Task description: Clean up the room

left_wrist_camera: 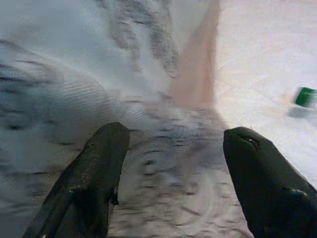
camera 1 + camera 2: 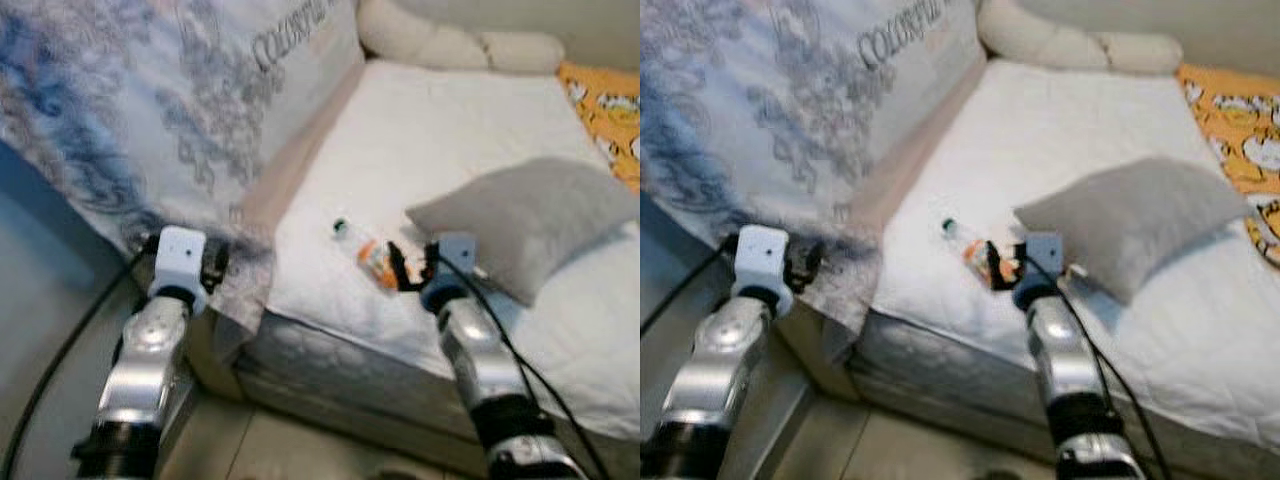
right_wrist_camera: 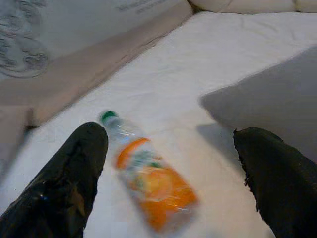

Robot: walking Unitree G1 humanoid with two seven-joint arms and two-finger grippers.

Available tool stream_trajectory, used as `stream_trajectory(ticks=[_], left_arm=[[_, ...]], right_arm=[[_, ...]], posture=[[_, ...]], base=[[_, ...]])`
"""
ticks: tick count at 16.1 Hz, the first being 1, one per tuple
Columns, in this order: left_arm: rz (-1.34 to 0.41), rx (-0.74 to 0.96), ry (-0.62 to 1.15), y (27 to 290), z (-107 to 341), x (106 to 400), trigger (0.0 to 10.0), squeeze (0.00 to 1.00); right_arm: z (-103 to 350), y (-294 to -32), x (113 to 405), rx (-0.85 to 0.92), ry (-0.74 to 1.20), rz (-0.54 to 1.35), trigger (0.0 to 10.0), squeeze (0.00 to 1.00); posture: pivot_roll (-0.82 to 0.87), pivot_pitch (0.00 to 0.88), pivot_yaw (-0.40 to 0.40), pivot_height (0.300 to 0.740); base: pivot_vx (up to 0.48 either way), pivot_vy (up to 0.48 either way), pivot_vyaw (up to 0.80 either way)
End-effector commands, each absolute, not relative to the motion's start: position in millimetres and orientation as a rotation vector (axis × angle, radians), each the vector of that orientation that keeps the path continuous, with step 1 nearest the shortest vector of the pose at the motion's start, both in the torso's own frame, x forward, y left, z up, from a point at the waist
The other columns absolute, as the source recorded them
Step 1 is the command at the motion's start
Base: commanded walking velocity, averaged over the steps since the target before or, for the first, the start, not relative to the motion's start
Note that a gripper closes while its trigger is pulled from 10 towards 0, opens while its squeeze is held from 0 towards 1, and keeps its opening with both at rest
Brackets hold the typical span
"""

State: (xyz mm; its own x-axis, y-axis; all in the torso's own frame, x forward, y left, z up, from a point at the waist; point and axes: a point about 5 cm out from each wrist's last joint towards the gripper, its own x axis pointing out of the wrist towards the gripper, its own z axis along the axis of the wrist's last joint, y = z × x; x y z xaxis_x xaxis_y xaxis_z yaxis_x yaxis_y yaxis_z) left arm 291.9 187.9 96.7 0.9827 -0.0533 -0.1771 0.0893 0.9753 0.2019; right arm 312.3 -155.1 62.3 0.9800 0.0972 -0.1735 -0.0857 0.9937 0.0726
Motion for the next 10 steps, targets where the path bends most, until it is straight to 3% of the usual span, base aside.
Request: stream_trajectory(ticks=[1, 8, 10], left_arm=[[-0.081, 0.217, 0.164, 187.4, 99.8, 292.5, 10.0, 0.0], [-0.091, 0.215, 0.167, 186.5, 99.4, 292.0, 10.0, 0.0], [-0.098, 0.215, 0.17, 185.9, 98.9, 291.6, 10.0, 0.0]], right_arm=[[63.9, -155.7, 314.1, 0.071, 0.178, 0.086, 10.0, 0.0], [63.7, -155.0, 314.2, 0.058, 0.179, 0.093, 10.0, 0.0], [64.2, -152.8, 314.1, 0.049, 0.178, 0.113, 10.0, 0.0]], posture=[[-0.08, 0.0, -0.003, 0.74], [-0.07, 0.0, -0.004, 0.74], [-0.07, 0.0, -0.003, 0.74]], base=[[0.292, 0.0, 0.0], [0.295, 0.0, 0.0], [0.294, 0.0, 0.63]])
